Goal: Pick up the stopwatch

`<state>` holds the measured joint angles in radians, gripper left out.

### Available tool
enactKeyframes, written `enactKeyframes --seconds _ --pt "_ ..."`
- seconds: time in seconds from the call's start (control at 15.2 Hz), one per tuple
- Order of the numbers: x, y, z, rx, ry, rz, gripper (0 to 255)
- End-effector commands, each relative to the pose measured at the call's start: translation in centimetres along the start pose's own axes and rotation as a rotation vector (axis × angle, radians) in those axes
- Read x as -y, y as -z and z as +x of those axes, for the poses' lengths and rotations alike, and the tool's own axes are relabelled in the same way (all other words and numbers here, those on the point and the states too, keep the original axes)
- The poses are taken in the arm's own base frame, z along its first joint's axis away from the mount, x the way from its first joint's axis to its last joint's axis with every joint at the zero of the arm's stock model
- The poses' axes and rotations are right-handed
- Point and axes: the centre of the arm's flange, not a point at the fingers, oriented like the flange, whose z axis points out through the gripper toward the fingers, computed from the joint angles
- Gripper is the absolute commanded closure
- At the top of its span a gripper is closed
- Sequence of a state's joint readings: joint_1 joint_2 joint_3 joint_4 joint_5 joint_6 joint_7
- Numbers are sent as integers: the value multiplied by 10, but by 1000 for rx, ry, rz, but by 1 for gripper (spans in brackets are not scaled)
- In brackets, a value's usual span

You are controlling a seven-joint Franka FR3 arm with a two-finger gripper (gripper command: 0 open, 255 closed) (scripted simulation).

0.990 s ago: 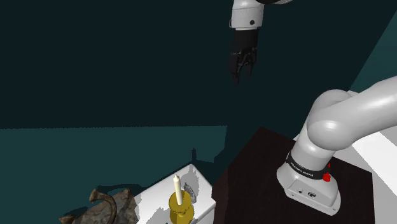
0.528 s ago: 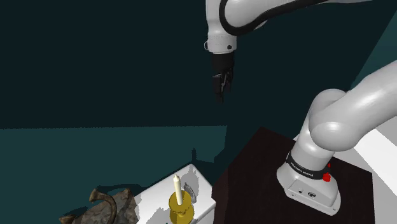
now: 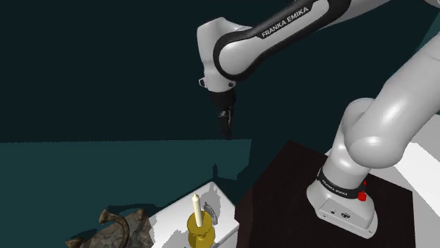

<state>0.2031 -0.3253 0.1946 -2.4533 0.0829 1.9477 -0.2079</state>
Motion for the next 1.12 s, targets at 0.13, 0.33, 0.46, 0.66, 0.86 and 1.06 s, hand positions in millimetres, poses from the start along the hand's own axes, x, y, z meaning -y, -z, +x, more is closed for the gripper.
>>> enactKeyframes --seconds 0.13,0.33,0.46,0.66,0.86,1.06 --pt "27 -39 31 28 151 -16 0" --pt "49 -68 52 49 262 -28 0" --pt "65 -88 64 63 336 -35 0" --pt "90 -118 80 85 448 -47 0" --pt "116 -149 93 106 559 -59 0" --pt "144 -180 101 127 670 -71 0"
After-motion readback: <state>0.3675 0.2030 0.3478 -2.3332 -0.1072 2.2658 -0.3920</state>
